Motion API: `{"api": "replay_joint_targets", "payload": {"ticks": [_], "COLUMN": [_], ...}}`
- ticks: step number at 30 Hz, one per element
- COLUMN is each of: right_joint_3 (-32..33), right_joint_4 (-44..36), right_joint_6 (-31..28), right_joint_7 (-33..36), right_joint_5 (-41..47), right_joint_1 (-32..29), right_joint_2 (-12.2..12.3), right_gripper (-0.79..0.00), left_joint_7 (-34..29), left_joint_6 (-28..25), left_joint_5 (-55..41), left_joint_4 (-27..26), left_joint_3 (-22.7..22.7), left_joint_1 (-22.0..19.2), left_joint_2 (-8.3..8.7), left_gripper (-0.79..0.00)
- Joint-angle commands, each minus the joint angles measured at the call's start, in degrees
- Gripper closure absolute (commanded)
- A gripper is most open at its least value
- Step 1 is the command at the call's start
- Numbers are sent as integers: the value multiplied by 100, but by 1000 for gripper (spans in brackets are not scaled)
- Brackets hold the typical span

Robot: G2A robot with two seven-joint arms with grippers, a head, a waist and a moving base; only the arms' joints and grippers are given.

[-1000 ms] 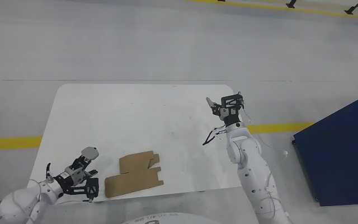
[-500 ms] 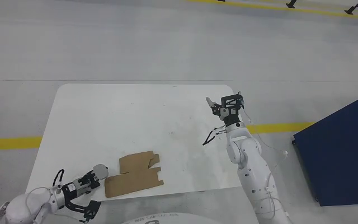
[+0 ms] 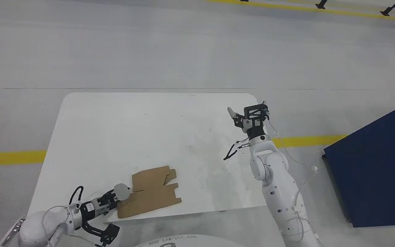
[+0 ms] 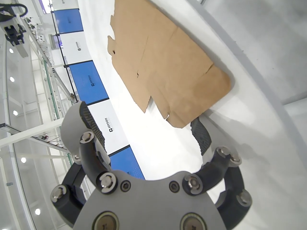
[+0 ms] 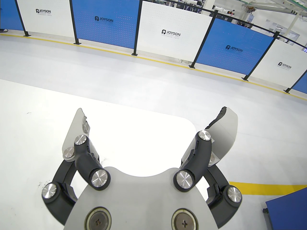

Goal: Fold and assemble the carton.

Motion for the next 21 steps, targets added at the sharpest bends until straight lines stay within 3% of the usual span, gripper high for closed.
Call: {"api": "replay_joint_targets", "payload": {"ticks": [1, 15, 17, 18, 21], "right_joint_3": [0, 0, 0, 0, 0], "right_joint_4": [0, 0, 0, 0, 0], "right_joint_6": [0, 0, 0, 0, 0], "right_joint_7": [0, 0, 0, 0, 0], "right_joint_5": [0, 0, 0, 0, 0], "right_joint_1": [0, 0, 0, 0, 0], "right_joint_2": [0, 0, 0, 0, 0], "right_gripper": [-785, -785, -785, -785, -785], "left_joint_7": [22, 111, 128, 125, 126], "left_joint_6": [-3, 143, 100, 80, 16], "left_joint_5": [88, 37, 37, 33, 66], "left_joint_4": [-6, 32, 56, 71, 98], "left_joint_3": [68, 298, 362, 399, 550], "left_joint_1": [-23, -172, -237, -279, -397], "left_joint_2": [9, 55, 56, 54, 45], "left_gripper": [-785, -760, -585, -440, -286]}}
